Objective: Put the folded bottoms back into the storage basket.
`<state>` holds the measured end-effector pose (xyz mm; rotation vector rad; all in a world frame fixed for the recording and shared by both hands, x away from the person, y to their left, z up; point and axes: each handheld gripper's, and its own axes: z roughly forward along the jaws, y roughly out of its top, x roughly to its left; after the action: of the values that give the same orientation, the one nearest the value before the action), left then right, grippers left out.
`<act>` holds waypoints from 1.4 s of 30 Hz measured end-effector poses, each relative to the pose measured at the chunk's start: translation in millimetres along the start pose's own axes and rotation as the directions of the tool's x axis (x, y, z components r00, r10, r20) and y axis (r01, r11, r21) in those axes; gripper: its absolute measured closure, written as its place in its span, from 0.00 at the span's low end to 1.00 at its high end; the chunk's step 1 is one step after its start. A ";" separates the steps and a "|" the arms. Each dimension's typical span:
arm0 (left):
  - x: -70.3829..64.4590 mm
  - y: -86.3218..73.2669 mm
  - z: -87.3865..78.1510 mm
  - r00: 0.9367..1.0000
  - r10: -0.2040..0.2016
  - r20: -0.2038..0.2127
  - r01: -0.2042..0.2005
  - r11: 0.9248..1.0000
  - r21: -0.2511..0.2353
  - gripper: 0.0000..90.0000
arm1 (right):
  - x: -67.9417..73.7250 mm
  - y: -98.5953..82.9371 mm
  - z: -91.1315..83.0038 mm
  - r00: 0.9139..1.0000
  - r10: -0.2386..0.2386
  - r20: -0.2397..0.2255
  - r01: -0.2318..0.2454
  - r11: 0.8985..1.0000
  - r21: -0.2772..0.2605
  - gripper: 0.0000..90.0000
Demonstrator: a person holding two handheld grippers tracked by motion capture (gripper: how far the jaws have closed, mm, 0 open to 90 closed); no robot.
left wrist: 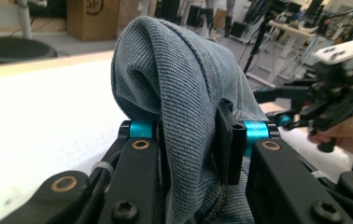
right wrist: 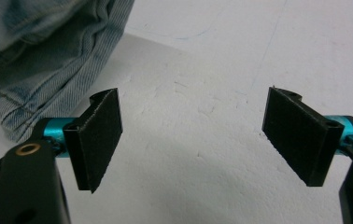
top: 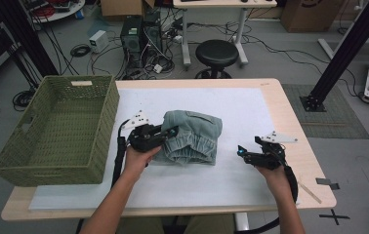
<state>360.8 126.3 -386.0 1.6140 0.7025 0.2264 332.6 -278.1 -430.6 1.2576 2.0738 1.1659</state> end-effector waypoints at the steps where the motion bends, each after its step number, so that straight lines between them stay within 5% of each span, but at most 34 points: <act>1: -1.1 3.2 -1.2 1.000 0.010 0.008 -0.010 1.000 0.000 0.82 | 0.1 0.3 0.2 1.000 0.001 -0.001 -0.001 1.000 -0.001 0.23; 10: -8.8 21.5 -10.8 0.997 0.057 0.052 -0.056 0.998 -0.026 0.82 | -0.3 0.7 -0.1 1.000 0.000 0.000 0.000 1.000 0.000 0.23; 16: -9.4 34.0 -20.6 0.996 0.055 0.068 -0.052 0.998 -0.046 0.82 | -1.1 1.9 -0.3 1.000 -0.006 0.002 0.006 1.000 0.000 0.23; 29: -4.5 62.9 -53.6 0.998 0.053 0.046 -0.050 0.996 -0.067 0.82 | 0.2 5.9 0.6 1.000 -0.010 0.004 0.010 1.000 -0.002 0.23; 42: 5.6 94.4 -103.4 0.998 0.060 0.021 -0.057 0.992 -0.114 0.82 | 3.1 11.5 1.5 1.000 -0.021 0.007 0.021 1.000 0.000 0.23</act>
<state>339.8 213.9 -278.6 1.5276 0.6129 0.2840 337.9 -272.1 -421.6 1.2357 2.0771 1.1509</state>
